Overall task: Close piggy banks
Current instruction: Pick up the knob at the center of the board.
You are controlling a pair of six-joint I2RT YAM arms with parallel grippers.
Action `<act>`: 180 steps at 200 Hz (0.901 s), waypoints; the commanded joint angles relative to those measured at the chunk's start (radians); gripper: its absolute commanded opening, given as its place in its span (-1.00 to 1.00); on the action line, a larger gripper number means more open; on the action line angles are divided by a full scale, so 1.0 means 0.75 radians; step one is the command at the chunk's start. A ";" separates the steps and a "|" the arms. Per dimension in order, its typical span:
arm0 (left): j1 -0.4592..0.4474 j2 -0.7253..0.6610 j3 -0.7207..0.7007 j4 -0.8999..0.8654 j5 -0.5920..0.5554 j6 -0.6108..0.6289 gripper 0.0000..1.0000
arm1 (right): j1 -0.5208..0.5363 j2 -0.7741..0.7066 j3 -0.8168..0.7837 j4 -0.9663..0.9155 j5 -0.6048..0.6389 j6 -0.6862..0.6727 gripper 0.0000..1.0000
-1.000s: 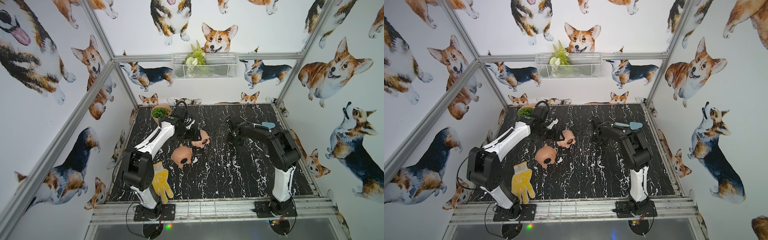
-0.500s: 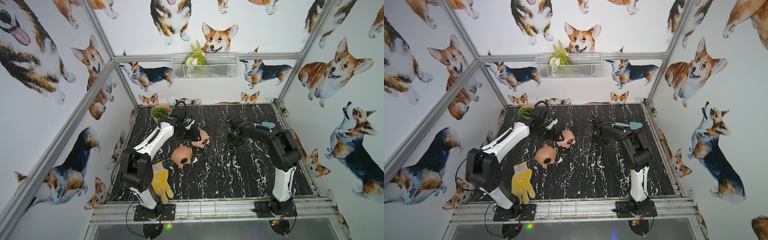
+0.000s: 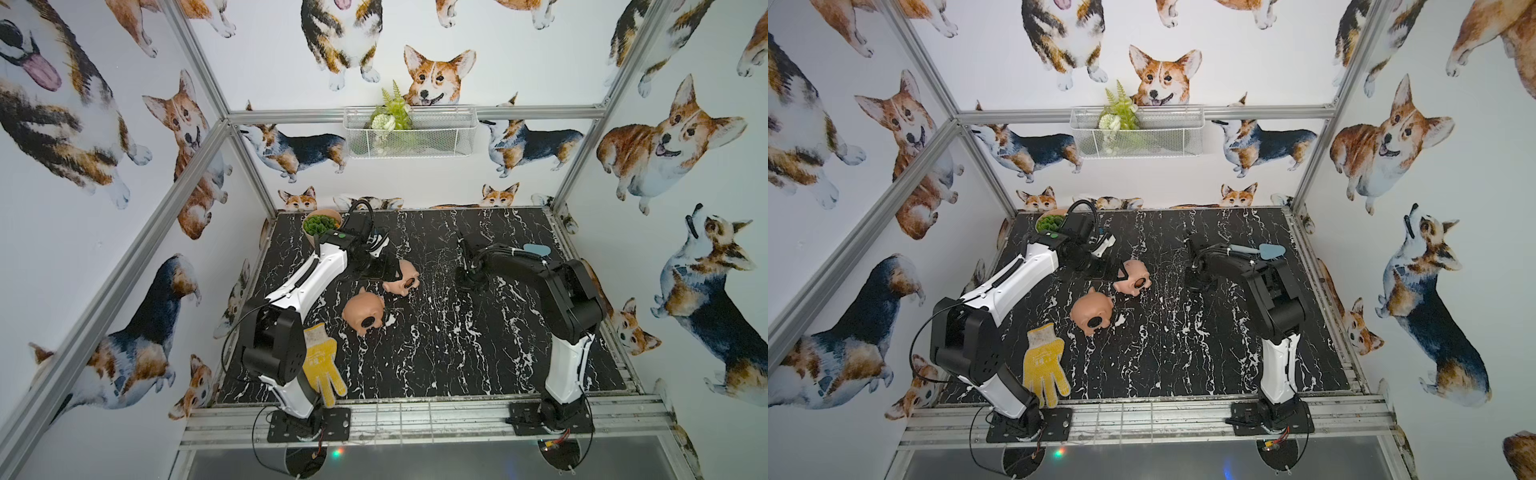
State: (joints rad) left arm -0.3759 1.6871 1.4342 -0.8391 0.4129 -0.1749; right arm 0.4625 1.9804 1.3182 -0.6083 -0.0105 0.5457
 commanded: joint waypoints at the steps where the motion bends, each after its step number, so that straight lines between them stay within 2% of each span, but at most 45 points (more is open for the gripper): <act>1: 0.001 -0.010 0.009 -0.033 0.002 0.015 0.88 | 0.004 0.066 0.014 -0.187 0.019 0.078 -0.70; 44: 0.000 -0.013 0.028 -0.047 -0.019 0.011 0.85 | 0.033 0.087 0.059 -0.275 0.092 0.112 -0.77; 128: 0.001 -0.018 0.076 -0.055 -0.025 -0.004 0.82 | 0.032 0.155 0.098 -0.295 0.026 0.120 -0.86; 148: 0.002 -0.023 0.075 -0.060 -0.031 -0.004 0.82 | 0.032 0.131 0.077 -0.258 0.002 0.117 -1.00; 180: 0.001 -0.028 0.076 -0.066 -0.027 -0.003 0.82 | 0.032 -0.011 -0.022 -0.108 -0.017 0.124 -1.00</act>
State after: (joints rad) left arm -0.3759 1.6733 1.4860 -0.8684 0.3927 -0.1761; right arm 0.4839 2.0090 1.3693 -0.6758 0.0444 0.6212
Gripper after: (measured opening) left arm 0.910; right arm 0.050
